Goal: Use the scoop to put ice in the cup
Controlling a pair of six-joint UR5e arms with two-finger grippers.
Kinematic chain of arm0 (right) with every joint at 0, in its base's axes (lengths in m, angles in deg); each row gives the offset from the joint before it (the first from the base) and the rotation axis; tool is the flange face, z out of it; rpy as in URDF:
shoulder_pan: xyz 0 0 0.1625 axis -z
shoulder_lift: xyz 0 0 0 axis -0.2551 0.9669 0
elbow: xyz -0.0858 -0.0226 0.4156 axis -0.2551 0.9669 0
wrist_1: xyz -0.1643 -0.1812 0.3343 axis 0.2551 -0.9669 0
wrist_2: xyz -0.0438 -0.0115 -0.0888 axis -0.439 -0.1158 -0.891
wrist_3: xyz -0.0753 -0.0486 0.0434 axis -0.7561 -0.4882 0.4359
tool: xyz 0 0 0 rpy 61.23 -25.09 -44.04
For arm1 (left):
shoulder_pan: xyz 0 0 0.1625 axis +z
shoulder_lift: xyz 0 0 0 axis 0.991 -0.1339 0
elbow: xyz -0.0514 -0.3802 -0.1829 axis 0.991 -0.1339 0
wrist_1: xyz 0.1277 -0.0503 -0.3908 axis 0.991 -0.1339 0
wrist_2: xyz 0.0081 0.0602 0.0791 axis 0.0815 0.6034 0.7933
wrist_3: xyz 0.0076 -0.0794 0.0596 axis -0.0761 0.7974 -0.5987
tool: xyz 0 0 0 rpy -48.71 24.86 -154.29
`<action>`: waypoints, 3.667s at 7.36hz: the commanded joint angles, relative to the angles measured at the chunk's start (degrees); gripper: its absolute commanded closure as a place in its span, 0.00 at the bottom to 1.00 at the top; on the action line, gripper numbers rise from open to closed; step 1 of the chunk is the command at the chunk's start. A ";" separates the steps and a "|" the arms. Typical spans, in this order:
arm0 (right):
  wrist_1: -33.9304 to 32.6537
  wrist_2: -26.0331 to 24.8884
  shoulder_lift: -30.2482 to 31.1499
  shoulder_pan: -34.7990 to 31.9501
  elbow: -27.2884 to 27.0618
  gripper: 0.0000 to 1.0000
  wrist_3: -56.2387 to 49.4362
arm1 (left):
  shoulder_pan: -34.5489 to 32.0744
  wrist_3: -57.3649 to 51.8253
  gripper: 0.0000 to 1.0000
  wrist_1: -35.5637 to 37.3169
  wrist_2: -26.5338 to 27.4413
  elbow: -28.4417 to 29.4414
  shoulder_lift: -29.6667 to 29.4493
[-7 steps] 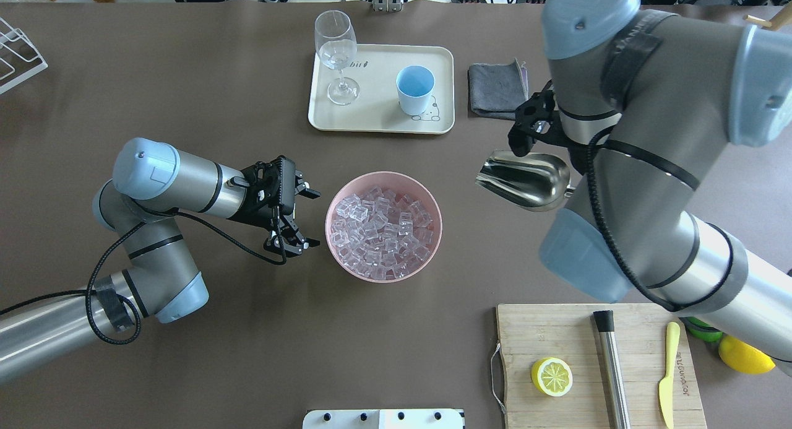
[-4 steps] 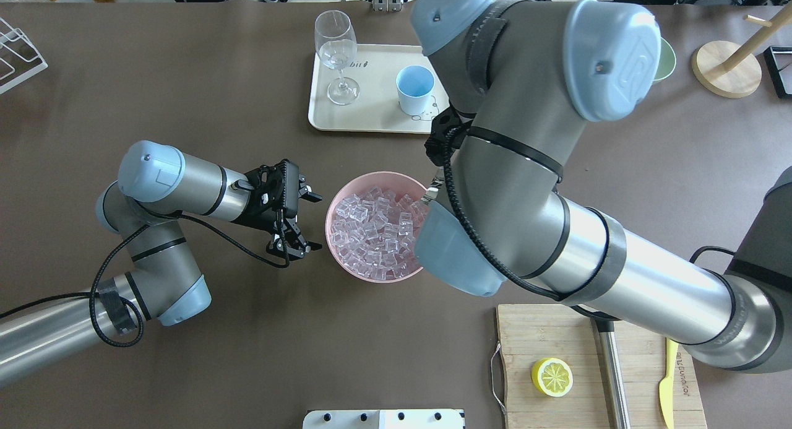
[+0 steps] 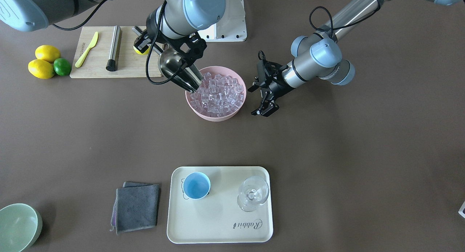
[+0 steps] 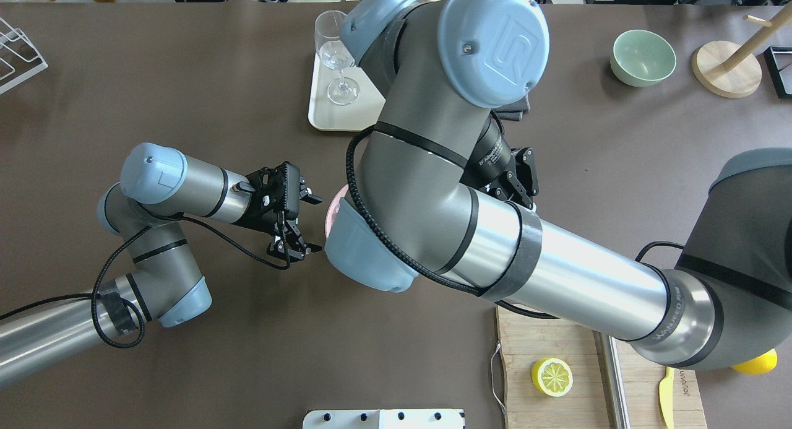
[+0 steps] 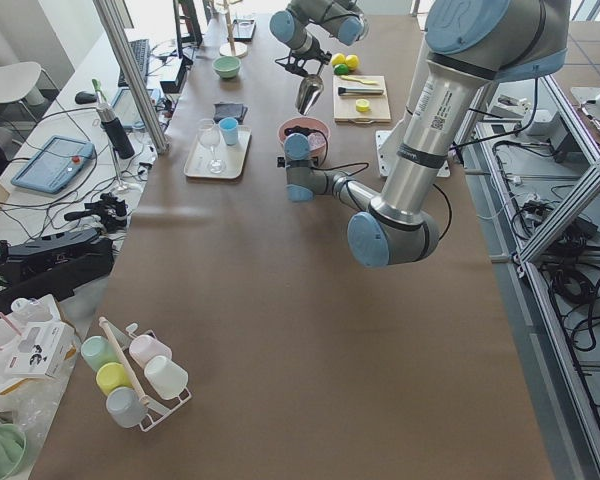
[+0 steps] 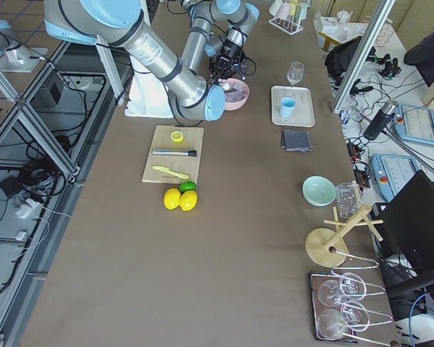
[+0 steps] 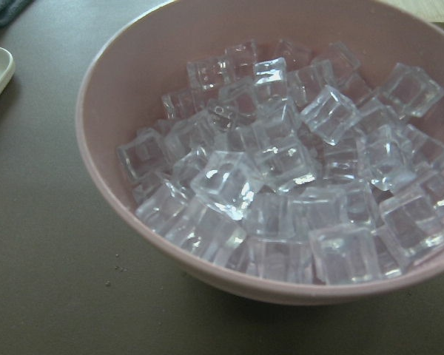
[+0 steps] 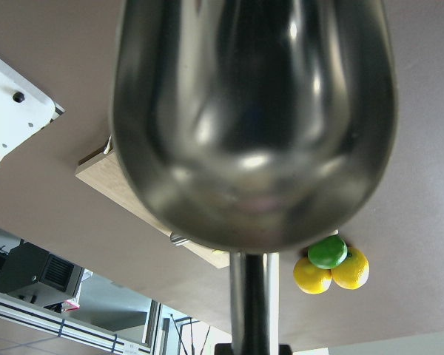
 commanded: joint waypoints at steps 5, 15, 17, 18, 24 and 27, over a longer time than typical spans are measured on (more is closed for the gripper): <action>-4.83 -9.65 -8.74 4.27 13.68 1.00 -0.96 | 0.13 0.01 0.02 0.00 0.02 0.08 0.00; 0.26 -16.25 -10.51 8.66 23.99 1.00 -1.14 | 0.48 0.00 0.02 -0.08 -0.07 0.08 0.00; 2.72 -16.43 -10.25 8.66 25.65 1.00 -1.14 | 0.48 0.01 0.02 -0.08 0.02 0.08 0.09; 3.60 -16.43 -10.33 8.66 26.10 1.00 -1.05 | 0.48 0.01 0.02 -0.08 0.02 0.08 0.00; 12.91 -16.34 -6.84 9.10 23.84 1.00 -0.61 | 0.57 0.01 0.02 0.00 0.02 0.43 0.09; 17.12 -17.57 0.19 9.98 13.91 1.00 -0.79 | 0.57 0.01 0.02 0.00 0.02 0.52 0.00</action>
